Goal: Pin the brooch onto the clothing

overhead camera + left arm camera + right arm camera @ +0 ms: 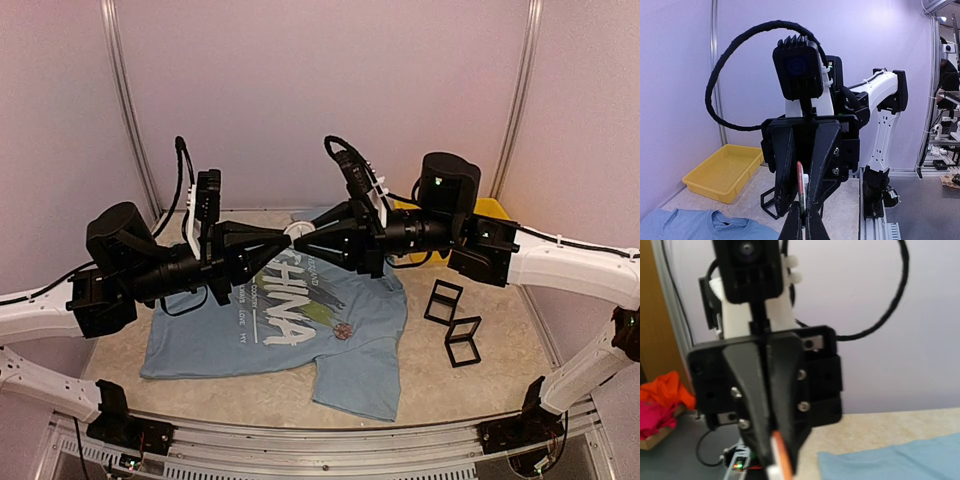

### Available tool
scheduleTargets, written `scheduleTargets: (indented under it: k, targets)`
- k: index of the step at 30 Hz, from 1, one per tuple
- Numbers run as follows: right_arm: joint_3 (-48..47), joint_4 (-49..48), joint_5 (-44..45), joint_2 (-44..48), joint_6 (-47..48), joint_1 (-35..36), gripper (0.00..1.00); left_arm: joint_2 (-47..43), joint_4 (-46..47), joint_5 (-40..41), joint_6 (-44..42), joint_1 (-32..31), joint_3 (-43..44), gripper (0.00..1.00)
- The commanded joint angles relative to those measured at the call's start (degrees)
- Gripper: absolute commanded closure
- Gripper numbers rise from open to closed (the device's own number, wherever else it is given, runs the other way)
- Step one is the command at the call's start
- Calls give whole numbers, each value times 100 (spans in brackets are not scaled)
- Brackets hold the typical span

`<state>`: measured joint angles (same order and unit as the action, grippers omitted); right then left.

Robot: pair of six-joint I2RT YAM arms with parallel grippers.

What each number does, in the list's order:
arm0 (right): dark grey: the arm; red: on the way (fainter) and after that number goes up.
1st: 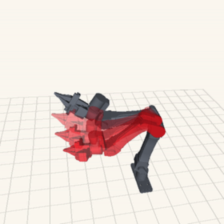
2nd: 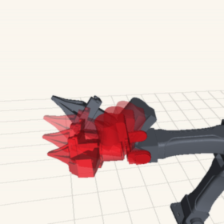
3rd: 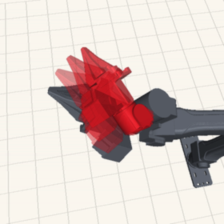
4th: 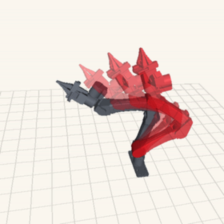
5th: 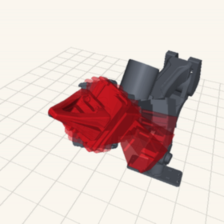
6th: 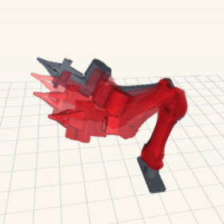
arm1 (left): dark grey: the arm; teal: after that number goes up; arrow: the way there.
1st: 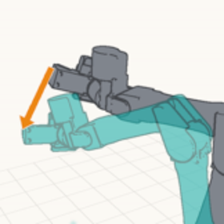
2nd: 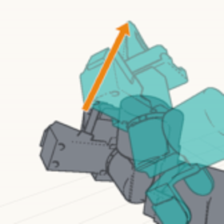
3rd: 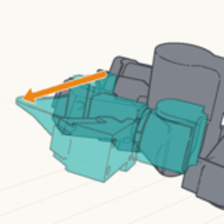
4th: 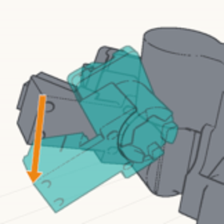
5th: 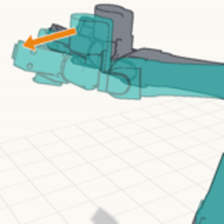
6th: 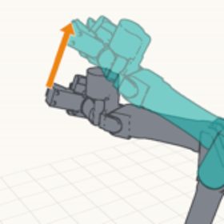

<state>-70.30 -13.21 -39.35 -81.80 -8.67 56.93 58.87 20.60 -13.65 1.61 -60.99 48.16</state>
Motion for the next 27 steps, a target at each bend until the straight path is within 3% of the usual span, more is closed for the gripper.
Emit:
scheduleTargets:
  k: [1, 6, 12, 18, 27]
  targets:
    - [-133, 42, -51, -10, 21, 46, 85, -37, -250, -326, -456, -169, 139, 100]
    - [-187, 134, -127, -105, -20, 44, 96, 16, -387, -589, -783, -268, 181, 100]
    - [-214, 319, -97, -144, 89, 42, 100, -15, -232, -667, -1002, -376, 97, 100]
    - [-434, 643, 44, -222, 265, 45, 88, 39, -249, -637, -1029, -394, 114, 100]
    - [-683, 1074, 173, -286, 467, 46, 84, 51, -267, -588, -1012, -396, 113, 100]
